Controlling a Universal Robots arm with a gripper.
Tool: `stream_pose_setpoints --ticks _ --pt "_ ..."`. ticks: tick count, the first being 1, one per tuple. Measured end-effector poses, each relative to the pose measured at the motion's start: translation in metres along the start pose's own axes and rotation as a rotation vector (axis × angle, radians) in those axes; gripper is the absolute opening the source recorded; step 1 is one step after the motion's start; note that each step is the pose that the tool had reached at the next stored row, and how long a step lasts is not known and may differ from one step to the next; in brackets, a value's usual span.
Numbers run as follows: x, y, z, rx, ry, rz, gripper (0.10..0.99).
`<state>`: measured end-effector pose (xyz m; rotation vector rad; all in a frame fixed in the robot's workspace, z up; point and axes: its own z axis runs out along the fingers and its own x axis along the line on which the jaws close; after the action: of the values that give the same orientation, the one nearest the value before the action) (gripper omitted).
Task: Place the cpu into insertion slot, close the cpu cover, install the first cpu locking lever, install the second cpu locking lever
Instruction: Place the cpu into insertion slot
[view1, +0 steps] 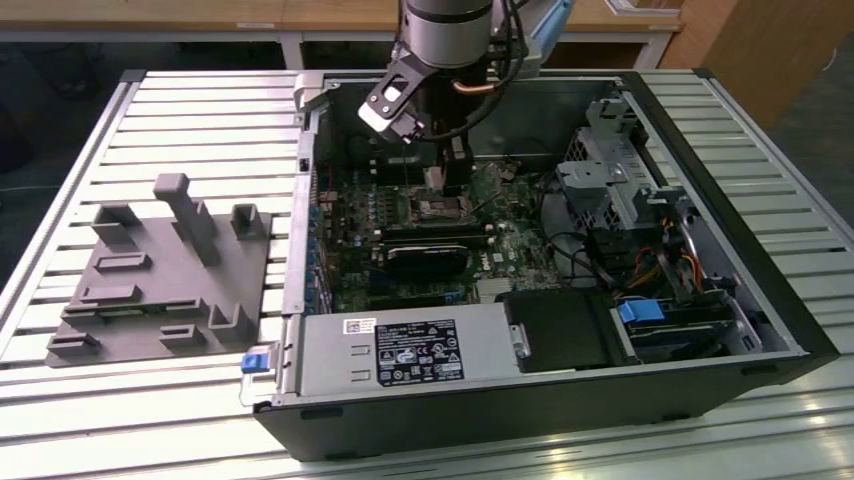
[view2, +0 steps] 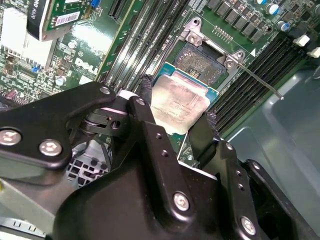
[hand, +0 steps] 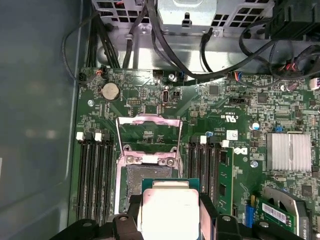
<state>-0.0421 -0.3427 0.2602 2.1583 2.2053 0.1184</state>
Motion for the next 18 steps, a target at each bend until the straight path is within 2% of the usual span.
stream_pose_setpoints --ticks 18 --pt "0.0001 -0.001 0.0073 0.0 -0.0002 0.001 0.541"
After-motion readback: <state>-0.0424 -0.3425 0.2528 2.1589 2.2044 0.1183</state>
